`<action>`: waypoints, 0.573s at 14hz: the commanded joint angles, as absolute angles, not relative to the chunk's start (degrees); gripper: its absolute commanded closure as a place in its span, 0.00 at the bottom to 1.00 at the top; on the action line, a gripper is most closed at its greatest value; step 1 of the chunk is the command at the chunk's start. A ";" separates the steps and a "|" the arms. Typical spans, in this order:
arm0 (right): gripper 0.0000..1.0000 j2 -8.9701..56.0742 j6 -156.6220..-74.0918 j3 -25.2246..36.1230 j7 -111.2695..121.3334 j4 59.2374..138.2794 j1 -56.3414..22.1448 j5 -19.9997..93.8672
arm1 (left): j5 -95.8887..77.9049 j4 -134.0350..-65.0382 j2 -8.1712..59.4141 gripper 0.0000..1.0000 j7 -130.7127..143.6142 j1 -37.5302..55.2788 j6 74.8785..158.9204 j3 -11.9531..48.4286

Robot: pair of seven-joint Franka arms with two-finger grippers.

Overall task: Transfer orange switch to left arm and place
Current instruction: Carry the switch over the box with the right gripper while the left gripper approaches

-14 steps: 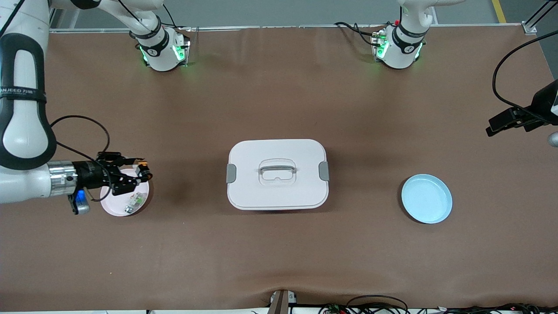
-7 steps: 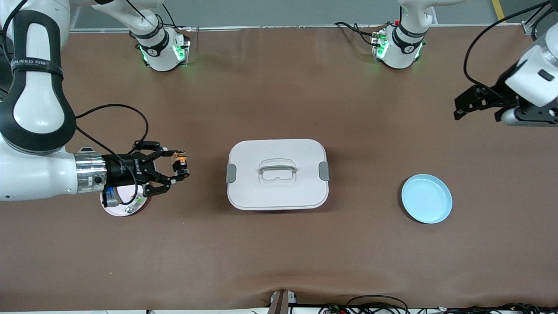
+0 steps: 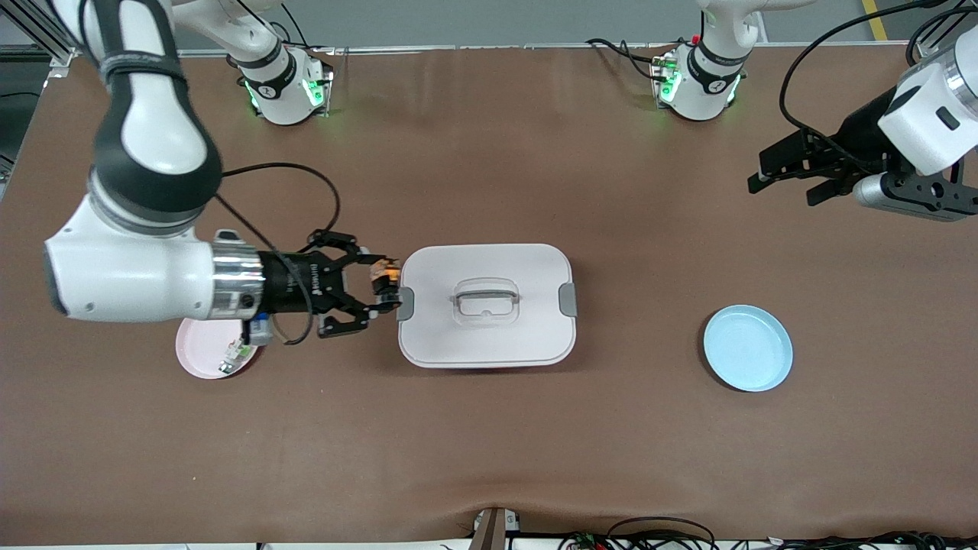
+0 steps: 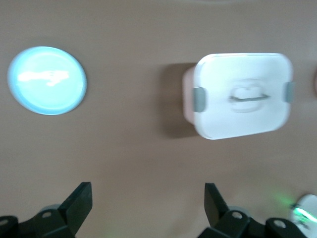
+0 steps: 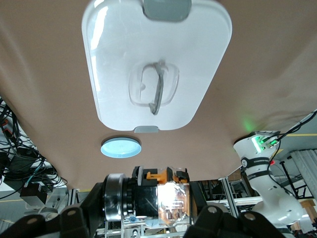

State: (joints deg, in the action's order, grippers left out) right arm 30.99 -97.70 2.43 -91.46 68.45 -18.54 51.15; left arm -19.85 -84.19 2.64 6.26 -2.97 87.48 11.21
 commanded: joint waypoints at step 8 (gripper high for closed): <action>1.00 31.20 -112.13 3.08 -104.05 65.39 -28.91 52.12 | -42.62 -83.85 7.82 0.00 5.01 -9.49 86.49 9.67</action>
